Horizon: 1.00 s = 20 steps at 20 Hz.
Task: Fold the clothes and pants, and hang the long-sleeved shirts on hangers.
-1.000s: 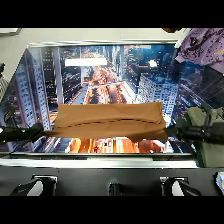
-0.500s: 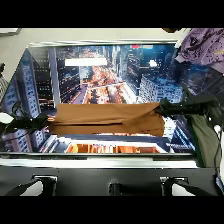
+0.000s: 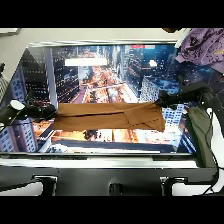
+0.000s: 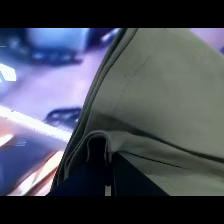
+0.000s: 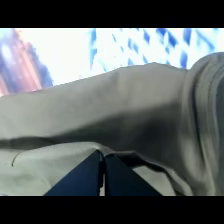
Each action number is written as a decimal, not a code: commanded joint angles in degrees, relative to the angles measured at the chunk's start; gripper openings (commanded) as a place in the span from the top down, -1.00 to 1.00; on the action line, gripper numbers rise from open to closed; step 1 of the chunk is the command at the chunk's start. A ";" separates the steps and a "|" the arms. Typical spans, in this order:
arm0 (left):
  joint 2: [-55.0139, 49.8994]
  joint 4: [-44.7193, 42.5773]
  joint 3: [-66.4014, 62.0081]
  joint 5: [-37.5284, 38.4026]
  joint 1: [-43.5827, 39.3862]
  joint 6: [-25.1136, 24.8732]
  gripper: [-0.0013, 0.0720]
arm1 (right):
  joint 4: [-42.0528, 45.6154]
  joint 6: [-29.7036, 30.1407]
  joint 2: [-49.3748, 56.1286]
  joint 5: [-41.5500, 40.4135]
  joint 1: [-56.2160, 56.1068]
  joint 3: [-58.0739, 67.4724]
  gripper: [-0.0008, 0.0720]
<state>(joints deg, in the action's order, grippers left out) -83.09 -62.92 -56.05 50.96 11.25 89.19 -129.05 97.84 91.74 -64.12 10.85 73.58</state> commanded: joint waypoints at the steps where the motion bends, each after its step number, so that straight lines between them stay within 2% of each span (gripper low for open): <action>1: -5.18 -0.09 -3.76 -0.09 -2.43 -0.74 0.92 | 1.18 -0.37 3.67 -0.55 -0.04 1.51 0.89; 4: -6.99 0.39 -5.86 -0.09 -3.15 -0.70 0.86 | 1.20 -0.35 4.81 0.15 -0.04 1.51 0.84; 5: -6.95 0.44 -6.64 -0.04 -3.28 -0.70 0.55 | 1.09 -1.05 4.70 -0.46 0.07 1.77 0.47; 6: -6.84 0.44 -7.76 0.59 -3.23 -0.68 0.15 | 1.31 -1.88 4.55 -2.38 0.09 2.80 0.10; 7: -6.64 0.33 -9.18 1.64 -3.04 -0.70 -0.15 | 2.29 -1.22 4.31 -5.62 0.09 4.74 0.02; 9: -6.49 0.07 -13.00 5.29 -2.29 -0.70 -0.34 | 7.78 -0.11 3.58 -11.19 0.09 9.03 -0.34; 10: -6.49 -0.37 -14.97 7.67 -1.77 -0.70 -0.34 | 10.80 0.31 2.99 -12.17 0.59 10.16 -0.36; 13: -6.49 -1.66 -18.58 12.15 -0.55 -0.48 -0.34 | 7.89 1.86 3.30 -14.78 5.75 9.77 -0.47; 16: -6.49 -1.64 -19.15 12.74 0.07 -0.44 -0.34 | 3.69 4.42 4.81 -16.83 12.28 7.48 -0.50; 17: -6.49 -1.64 -19.15 12.72 0.09 -0.07 -0.34 | 2.54 5.09 5.33 -16.90 13.90 6.67 -0.56; 18: -6.49 -1.64 -19.15 12.72 0.09 -0.07 -0.34 | 1.57 5.51 6.08 -16.87 15.23 5.73 -0.79; 20: -6.49 -1.62 -19.15 12.74 0.09 -0.07 -0.34 | -0.59 7.04 7.96 -16.33 16.41 4.46 -0.85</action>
<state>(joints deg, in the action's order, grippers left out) -89.56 -64.45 -74.74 62.94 11.11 88.90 -126.10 102.48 97.78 -79.72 24.27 79.70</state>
